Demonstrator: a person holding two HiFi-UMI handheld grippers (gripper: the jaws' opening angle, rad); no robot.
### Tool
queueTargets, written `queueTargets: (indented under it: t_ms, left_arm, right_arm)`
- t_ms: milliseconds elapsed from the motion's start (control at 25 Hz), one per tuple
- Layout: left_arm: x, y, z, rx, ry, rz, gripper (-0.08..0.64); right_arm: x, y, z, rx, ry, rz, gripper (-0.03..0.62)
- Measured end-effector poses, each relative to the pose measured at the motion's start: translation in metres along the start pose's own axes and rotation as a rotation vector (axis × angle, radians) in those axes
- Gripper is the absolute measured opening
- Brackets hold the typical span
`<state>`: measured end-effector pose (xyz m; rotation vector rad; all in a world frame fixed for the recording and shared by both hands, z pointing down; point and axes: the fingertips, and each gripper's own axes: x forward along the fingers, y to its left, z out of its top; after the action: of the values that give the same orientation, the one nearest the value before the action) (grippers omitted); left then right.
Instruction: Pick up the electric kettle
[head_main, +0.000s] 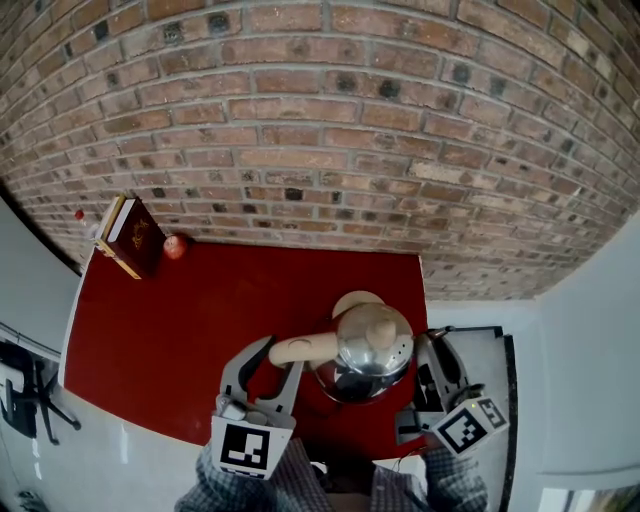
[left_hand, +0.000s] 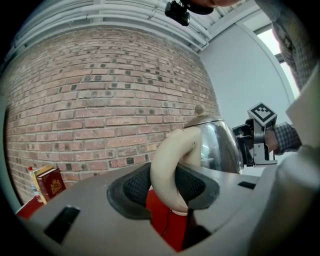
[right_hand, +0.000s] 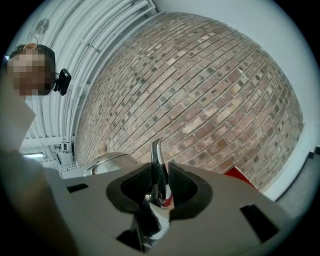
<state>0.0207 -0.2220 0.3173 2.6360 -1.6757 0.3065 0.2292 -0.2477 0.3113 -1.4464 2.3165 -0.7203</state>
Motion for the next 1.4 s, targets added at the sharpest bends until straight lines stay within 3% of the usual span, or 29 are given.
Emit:
queueTargets:
  t_ms: [520, 1400]
  left_arm:
    - [-0.031, 0.007, 0.015, 0.029, -0.012, 0.040, 0.150]
    - [-0.039, 0.018, 0.004, -0.006, 0.002, 0.024, 0.150]
  right_arm:
    - [-0.011, 0.028, -0.002, 0.023, -0.008, 0.035, 0.101]
    - [-0.010, 0.039, -0.010, 0.012, -0.009, 0.027, 0.103]
